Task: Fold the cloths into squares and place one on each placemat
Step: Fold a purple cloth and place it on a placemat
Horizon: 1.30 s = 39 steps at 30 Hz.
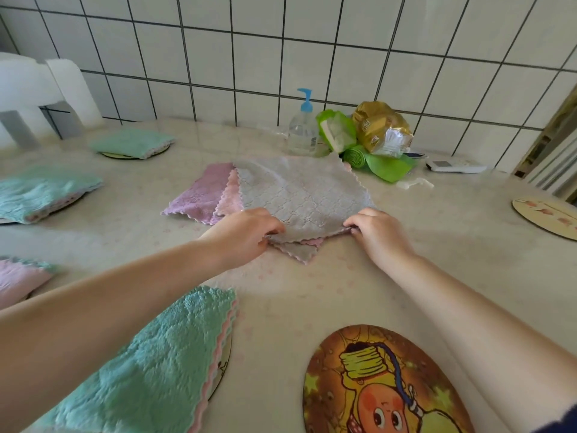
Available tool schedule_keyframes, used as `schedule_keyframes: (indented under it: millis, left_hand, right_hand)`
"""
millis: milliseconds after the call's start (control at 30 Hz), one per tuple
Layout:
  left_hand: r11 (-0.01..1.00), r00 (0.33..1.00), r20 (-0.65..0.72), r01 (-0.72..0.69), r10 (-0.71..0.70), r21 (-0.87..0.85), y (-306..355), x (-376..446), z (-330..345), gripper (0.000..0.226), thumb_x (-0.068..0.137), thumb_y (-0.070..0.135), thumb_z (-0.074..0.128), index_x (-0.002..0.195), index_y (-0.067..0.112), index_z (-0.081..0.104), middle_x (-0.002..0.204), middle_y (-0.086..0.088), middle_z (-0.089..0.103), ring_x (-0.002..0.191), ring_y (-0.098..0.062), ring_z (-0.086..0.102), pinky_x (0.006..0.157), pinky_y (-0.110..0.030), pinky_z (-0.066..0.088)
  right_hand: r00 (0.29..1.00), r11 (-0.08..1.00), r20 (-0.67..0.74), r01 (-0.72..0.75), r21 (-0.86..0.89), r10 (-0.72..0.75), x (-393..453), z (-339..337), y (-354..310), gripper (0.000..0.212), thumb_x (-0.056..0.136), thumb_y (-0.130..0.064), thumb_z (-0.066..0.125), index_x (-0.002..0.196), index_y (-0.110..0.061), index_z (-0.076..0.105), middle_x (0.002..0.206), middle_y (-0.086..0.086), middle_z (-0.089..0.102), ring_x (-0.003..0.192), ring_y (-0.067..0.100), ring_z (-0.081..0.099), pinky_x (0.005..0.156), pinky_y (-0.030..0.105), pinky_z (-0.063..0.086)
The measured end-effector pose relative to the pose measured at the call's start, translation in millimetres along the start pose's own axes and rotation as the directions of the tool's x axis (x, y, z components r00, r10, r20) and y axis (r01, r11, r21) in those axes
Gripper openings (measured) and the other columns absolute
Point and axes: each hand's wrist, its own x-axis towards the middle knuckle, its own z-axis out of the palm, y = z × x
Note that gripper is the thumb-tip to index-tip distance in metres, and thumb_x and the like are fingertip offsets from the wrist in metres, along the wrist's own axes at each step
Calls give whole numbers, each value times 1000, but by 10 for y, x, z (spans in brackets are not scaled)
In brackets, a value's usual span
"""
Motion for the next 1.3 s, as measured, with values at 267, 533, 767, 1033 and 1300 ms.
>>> schedule_keyframes:
  millis: [267,533,767,1033,1300]
  left_hand:
    - [992,992,-112,65,-54,106,30,42,-166,26,91,15,48,107,25,66,105,-7,69,115,-27,55,97,-42,40]
    - [990,982,-133,124,-132,-69,67,162,-241,9,85,12,48,84,21,52,64,1,63,70,-20,60,113,-50,21]
    - [981,979,-140,165,-150,104,75,345,-400,15,84,24,50,92,25,63,90,1,68,82,-24,60,65,-30,43]
    - [968,926,-311,243,-213,63,-184,734,-873,34,86,7,43,106,20,66,99,-6,70,84,-27,64,66,-30,47]
    - [981,841,-534,168,-93,94,-339,971,-1460,27,85,6,43,99,18,64,100,-8,62,93,-33,57,73,-40,47]
  right_hand:
    - [995,991,-99,0,-135,-14,44,-145,6,20,89,-18,50,99,-19,68,99,5,64,97,29,57,72,33,44]
    - [987,998,-148,-64,-11,62,133,-299,-79,21,95,-18,38,105,-16,55,90,14,68,78,34,61,60,32,38]
    - [984,1000,-176,3,-5,-4,256,-434,-90,18,88,-12,53,100,-16,66,96,3,68,83,24,61,68,30,44]
    - [986,989,-90,-142,-31,138,764,-545,-19,6,88,-17,48,87,-12,49,74,4,54,70,28,54,52,31,33]
    - [932,992,-341,-123,20,122,1264,-1117,-161,13,90,-13,44,98,-10,54,94,11,60,83,31,57,66,34,40]
